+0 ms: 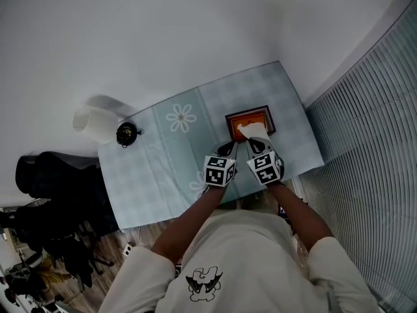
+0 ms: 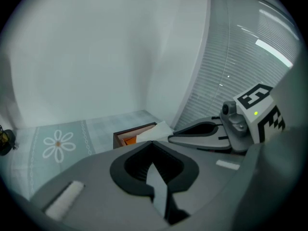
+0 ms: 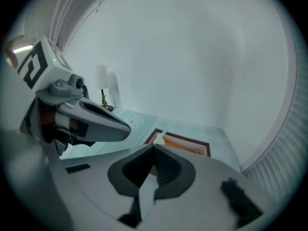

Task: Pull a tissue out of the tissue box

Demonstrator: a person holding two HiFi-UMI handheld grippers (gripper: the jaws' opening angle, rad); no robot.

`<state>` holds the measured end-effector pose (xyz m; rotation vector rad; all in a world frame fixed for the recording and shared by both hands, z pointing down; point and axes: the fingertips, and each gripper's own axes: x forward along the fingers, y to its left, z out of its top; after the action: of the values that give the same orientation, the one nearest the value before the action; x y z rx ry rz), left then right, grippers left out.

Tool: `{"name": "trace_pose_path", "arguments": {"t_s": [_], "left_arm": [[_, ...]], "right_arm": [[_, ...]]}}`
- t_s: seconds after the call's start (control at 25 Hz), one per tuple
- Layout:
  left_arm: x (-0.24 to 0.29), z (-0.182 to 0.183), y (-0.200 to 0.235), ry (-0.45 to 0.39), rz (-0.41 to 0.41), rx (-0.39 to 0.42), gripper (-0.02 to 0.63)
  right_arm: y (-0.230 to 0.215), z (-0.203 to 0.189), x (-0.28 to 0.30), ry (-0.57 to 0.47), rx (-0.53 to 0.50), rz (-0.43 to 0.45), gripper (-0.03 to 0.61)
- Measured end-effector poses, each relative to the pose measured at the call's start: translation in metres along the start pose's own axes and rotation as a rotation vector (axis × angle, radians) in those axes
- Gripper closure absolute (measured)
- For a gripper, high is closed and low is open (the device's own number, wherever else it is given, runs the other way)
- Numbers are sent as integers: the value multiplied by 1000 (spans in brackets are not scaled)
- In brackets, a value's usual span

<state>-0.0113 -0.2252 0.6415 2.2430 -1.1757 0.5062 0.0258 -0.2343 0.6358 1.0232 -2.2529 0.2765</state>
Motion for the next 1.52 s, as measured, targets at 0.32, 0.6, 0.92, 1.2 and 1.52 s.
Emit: {"name": "trace_pose_path", "arguments": {"t_s": [0.32,0.6,0.92,1.2,1.52], "left_arm": [[-22,11,-4,-49,8,26,606],[-51,19,-13,-83,9,43,606],[-91,53,-35,-194,-22,79,606],[-122,79,-41,-281,-10,73,606],[-121,79,-46,-280,-18,72,606]], "right_arm": [[8,16,-29,-58,40,0,565],[16,31,-61,-108,105,1,565],[30,66,-117,-220,179,24,565],[33,78,-145,-276,223,19,565],[32,79,-148,-283,239,10,565]]}}
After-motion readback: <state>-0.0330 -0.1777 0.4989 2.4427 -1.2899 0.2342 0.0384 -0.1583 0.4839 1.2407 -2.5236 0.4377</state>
